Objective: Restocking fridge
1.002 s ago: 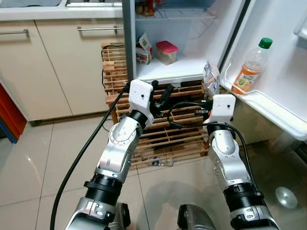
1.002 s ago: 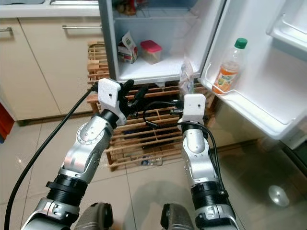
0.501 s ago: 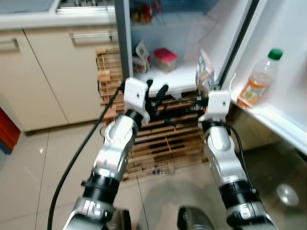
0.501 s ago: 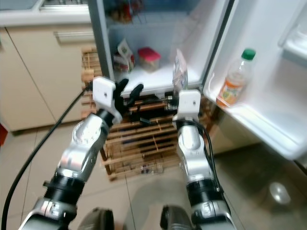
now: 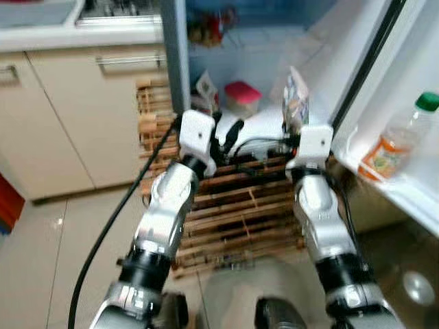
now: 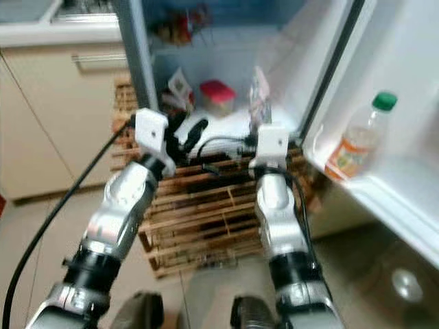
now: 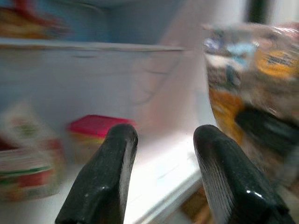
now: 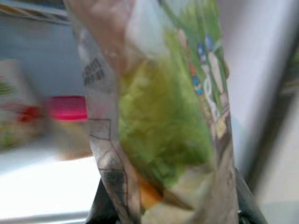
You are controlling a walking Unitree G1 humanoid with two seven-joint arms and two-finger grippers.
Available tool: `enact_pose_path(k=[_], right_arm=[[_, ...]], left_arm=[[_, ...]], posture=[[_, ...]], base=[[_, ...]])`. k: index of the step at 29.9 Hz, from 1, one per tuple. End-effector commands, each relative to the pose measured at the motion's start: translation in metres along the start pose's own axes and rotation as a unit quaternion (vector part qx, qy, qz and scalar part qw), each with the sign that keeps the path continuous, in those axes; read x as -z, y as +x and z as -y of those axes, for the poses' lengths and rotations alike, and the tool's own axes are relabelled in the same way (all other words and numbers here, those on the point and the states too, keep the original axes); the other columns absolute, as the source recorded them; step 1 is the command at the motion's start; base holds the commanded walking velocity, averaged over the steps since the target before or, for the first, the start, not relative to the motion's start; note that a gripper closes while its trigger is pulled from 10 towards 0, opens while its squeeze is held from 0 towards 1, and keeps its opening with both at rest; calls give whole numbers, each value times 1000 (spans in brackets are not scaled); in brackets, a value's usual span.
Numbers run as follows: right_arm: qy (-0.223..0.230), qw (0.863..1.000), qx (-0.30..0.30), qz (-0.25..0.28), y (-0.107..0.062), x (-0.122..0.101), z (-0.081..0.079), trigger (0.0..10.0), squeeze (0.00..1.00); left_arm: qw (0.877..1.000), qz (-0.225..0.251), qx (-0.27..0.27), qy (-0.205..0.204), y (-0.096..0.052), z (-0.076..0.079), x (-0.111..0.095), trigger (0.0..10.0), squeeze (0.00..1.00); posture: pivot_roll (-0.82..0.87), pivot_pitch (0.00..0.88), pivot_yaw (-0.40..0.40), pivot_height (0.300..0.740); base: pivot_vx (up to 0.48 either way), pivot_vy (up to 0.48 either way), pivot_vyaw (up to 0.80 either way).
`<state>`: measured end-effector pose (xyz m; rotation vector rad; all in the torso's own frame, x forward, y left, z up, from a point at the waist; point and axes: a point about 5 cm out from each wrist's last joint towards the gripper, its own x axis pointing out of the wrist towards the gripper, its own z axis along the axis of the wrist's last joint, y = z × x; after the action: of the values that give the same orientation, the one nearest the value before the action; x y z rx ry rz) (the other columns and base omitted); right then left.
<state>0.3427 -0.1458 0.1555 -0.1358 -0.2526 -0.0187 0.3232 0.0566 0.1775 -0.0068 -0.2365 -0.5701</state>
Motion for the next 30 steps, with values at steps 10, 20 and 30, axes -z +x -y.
enact_pose_path(k=[10, 20, 30], right_arm=[[-54, 998, -26, 26, 25, -13, -2, 0, 0], [-119, 990, -80, 16, 24, 1, -22, 0, 0], [-171, 982, -75, 33, 37, -5, -23, 0, 0]], left_arm=[[1000, 2, 24, -8, -4, 10, -5, 10000, 0], [1000, -20, 6, -3, -23, 8, -3, 10000, 0], [999, -52, -12, -6, -44, 15, 5, 10000, 0]], posture=[[-32, 0, -14, 652], [18, 7, -26, 652], [30, 79, -53, 652]], base=[[0, 0, 0], [0, 0, 0], [0, 0, 0]])
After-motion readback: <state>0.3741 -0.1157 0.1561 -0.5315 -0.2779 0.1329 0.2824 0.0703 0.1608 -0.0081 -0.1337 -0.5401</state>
